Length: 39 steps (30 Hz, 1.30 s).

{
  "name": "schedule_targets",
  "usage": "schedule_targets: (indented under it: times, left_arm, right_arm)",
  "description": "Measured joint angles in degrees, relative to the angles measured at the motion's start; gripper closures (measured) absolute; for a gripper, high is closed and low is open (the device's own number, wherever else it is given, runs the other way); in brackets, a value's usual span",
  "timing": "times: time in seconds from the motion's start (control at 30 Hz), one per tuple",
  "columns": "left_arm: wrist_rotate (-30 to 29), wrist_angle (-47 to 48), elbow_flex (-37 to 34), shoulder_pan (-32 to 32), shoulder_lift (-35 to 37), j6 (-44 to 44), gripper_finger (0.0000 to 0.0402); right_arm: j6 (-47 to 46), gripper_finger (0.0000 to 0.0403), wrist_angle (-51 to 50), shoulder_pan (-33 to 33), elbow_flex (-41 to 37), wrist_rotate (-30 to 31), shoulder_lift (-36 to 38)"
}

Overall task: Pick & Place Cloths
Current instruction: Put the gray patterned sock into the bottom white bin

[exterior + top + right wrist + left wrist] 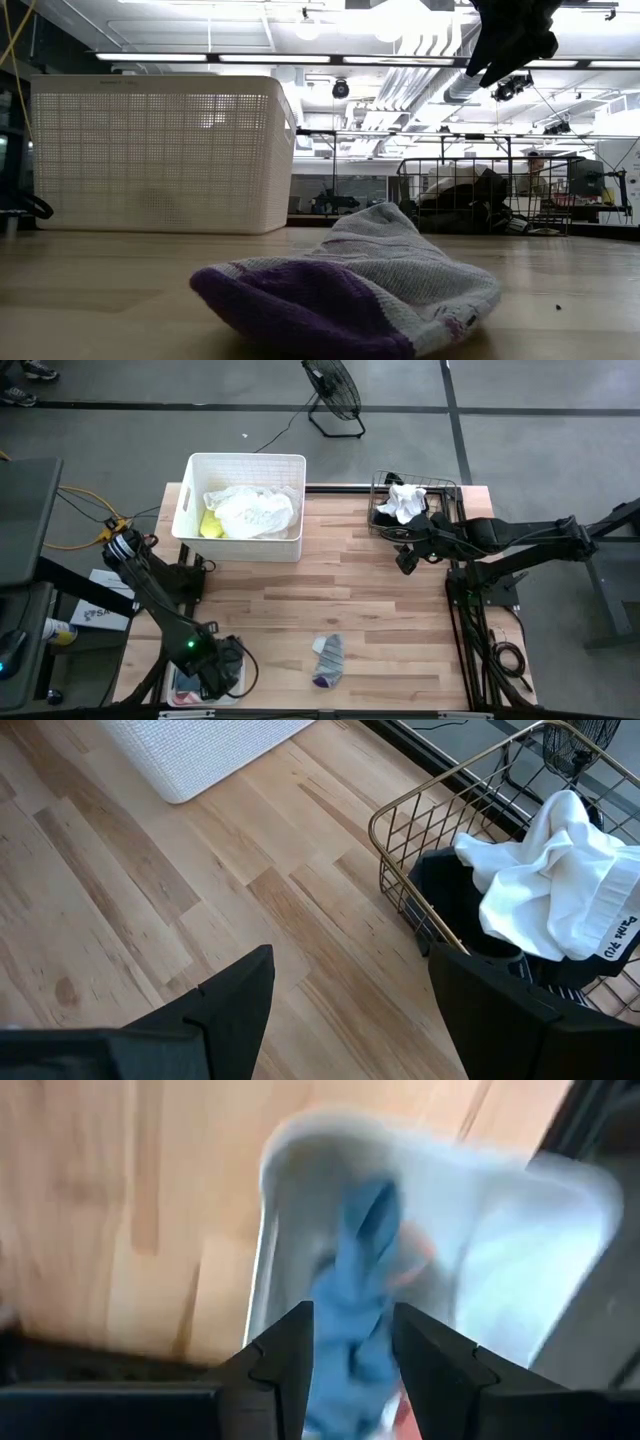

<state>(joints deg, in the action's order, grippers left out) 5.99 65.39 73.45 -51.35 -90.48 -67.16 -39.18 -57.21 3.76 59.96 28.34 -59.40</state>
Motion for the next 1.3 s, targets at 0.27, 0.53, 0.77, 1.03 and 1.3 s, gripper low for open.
schedule_targets:
  times: [0.27, 0.53, 0.77, 1.03, 1.3]
  left_arm:
    - [-15.8, 0.7, 7.4, 0.5, 0.0, 2.8, 0.0265]
    - [-21.4, 0.5, 9.0, 6.3, 0.0, 7.0, 0.0265]
    - [-24.9, 0.3, 9.0, 12.1, 0.0, 18.4, 0.0265]
    - [-29.8, -0.6, 9.0, 18.5, 1.0, 31.1, 0.0265]
    - [-21.8, -9.9, 9.0, 27.6, 3.6, 48.7, 0.0265]
  right_arm:
    - [0.0, 0.0144, 0.6, 0.0, 0.0, -1.4, 0.0]
    - [7.3, 0.0144, 13.9, 2.6, 0.0, -14.7, 0.0]
    - [7.6, 0.0144, 21.1, 7.8, 0.0, -14.6, -0.3]
    - [5.5, 0.0144, 25.8, 13.3, 0.1, -14.6, -4.5]
    - [4.4, 0.0144, 32.2, 16.7, 0.1, -13.8, -11.3]
